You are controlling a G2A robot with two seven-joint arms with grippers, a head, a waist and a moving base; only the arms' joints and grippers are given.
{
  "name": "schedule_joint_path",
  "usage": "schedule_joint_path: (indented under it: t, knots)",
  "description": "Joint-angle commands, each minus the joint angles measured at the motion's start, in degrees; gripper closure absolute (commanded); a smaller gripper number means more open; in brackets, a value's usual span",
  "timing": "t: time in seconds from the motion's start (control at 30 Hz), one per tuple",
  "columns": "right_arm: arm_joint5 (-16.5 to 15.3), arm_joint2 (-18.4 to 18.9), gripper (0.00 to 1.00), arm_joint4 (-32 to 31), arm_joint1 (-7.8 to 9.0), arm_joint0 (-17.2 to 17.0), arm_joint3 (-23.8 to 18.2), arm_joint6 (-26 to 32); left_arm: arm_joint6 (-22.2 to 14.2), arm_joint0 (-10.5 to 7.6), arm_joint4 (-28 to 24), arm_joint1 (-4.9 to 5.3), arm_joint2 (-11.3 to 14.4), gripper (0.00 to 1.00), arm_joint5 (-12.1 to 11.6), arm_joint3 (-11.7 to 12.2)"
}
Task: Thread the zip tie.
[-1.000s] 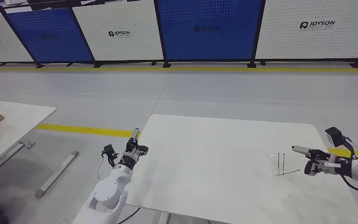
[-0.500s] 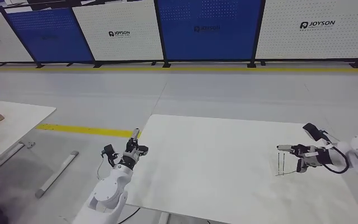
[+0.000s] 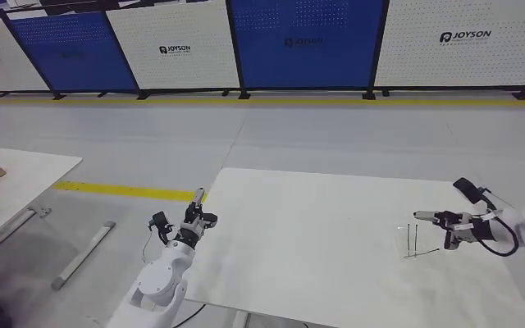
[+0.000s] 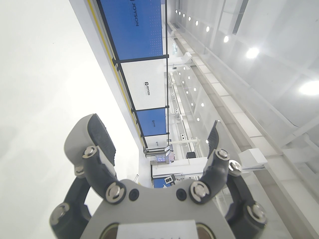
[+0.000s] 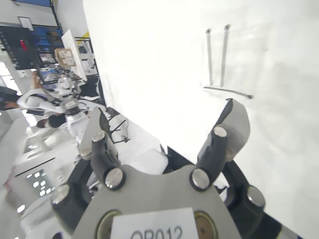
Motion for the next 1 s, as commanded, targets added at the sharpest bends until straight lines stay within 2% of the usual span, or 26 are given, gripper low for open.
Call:
schedule_joint_path:
  t: [0.0, 0.13, 0.23, 0.33, 0.37, 0.77, 0.93, 0.97]
  knots:
    - [-2.88, 0.60, 0.00, -1.35, 0.40, -0.04, 1.02, 0.60, 0.00, 0.00, 0.00, 0.00, 0.00, 0.00, 0.00, 0.00]
    - [-6.33, -0.35, 0.00, -2.42, 0.35, 0.50, 3.74, 0.98, 0.00, 0.00, 0.00, 0.00, 0.00, 0.00, 0.00, 0.00]
    - [-7.76, -2.81, 0.00, -2.44, -0.47, 1.94, 6.96, 1.36, 0.00, 0.00, 0.00, 0.00, 0.00, 0.00, 0.00, 0.00]
    - [-6.80, -6.26, 0.00, -2.12, -1.81, 4.92, 12.21, 2.90, 0.00, 0.00, 0.00, 0.00, 0.00, 0.00, 0.00, 0.00]
    - [-6.62, -6.68, 0.00, -1.99, -1.98, 5.34, 12.77, 2.90, 0.00, 0.00, 0.00, 0.00, 0.00, 0.00, 0.00, 0.00]
    - [-6.62, -6.68, 0.00, -1.99, -1.98, 5.34, 12.77, 2.90, 0.00, 0.00, 0.00, 0.00, 0.00, 0.00, 0.00, 0.00]
    - [-11.53, -8.49, 0.00, -0.53, -2.09, 4.32, 13.24, 2.90, 0.00, 0.00, 0.00, 0.00, 0.00, 0.00, 0.00, 0.00]
    - [-11.69, -8.75, 0.00, -0.30, -2.02, 4.74, 13.92, 2.90, 0.00, 0.00, 0.00, 0.00, 0.00, 0.00, 0.00, 0.00]
